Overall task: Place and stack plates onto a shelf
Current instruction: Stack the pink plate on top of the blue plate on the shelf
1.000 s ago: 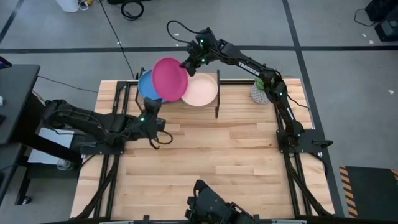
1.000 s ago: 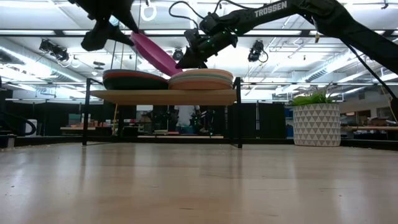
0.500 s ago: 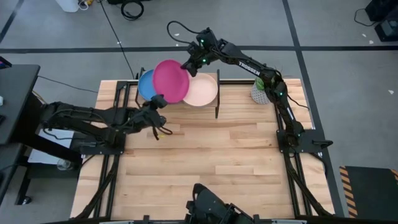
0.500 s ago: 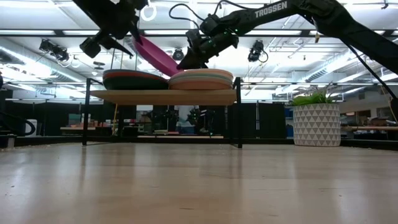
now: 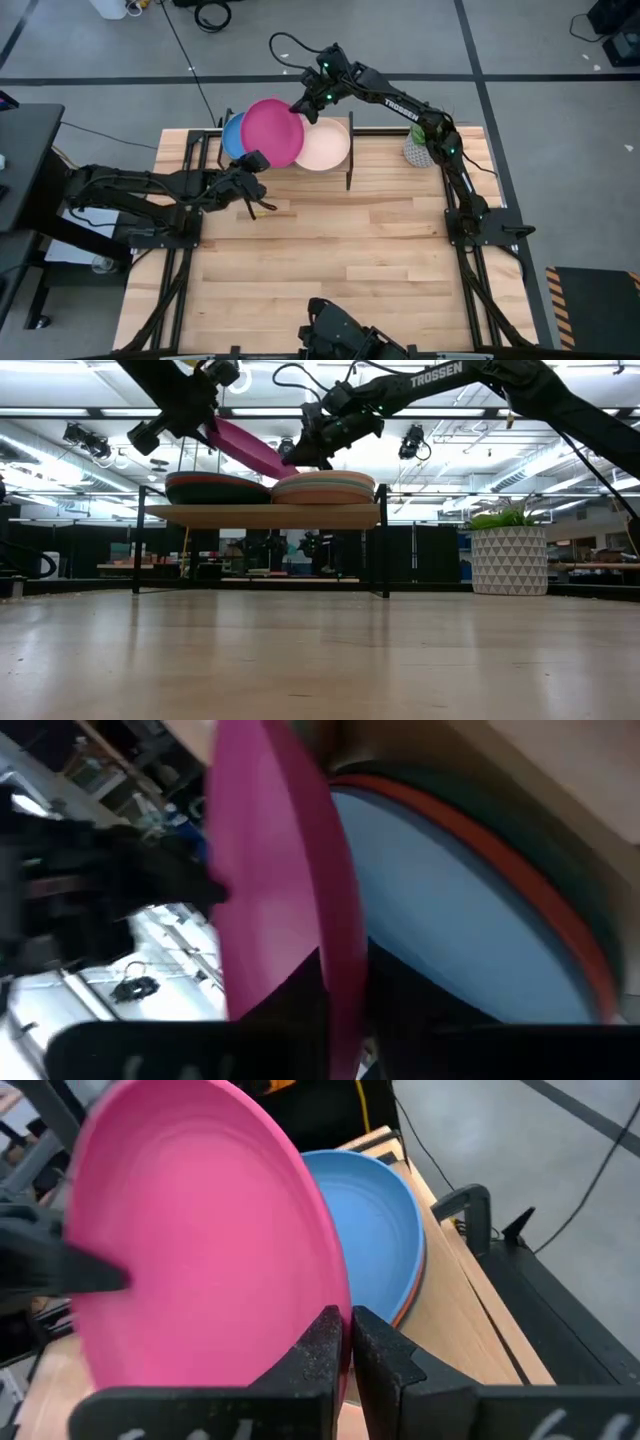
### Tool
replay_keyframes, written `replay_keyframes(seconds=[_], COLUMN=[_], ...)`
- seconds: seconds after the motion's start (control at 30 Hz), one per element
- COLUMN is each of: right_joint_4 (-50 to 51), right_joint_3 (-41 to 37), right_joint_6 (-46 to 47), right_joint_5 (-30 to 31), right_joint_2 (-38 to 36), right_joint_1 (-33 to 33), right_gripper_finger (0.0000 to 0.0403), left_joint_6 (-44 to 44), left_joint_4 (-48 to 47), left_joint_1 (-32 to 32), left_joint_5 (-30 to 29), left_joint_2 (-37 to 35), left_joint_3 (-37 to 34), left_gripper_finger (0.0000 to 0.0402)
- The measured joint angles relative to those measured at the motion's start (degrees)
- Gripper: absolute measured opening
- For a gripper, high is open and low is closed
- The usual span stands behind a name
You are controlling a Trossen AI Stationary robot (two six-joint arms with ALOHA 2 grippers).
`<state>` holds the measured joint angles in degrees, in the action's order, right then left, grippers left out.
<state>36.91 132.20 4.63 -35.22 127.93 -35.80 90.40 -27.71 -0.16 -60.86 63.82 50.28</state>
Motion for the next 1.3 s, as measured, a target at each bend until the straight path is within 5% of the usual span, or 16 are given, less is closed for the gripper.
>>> replay_keyframes(seconds=[0.3,0.63,0.97,1.3], right_joint_4=[-0.16,0.55,7.68,14.08], right_joint_3=[0.13,1.84,1.86,1.84], right_joint_6=[-0.81,-2.04,-4.67,-7.37], right_joint_5=[-3.85,-2.0,-0.87,3.14], right_joint_2=[-0.23,-4.6,-11.66,-14.71], right_joint_1=[0.04,-1.55,-3.44,-2.9], right_gripper_finger=[0.0089,0.0169,0.0177,0.0177], left_joint_6=[-3.79,-17.52,-37.12,-61.49], left_joint_4=[-0.01,0.02,-5.55,-24.63], left_joint_1=[0.0,-0.03,-0.14,0.06], left_joint_5=[0.26,1.65,6.12,13.39], left_joint_2=[0.03,-0.1,-2.25,-1.57], left_joint_3=[-0.11,-0.02,0.15,9.27], left_gripper_finger=[0.0048,0.0041,0.0042,0.0037])
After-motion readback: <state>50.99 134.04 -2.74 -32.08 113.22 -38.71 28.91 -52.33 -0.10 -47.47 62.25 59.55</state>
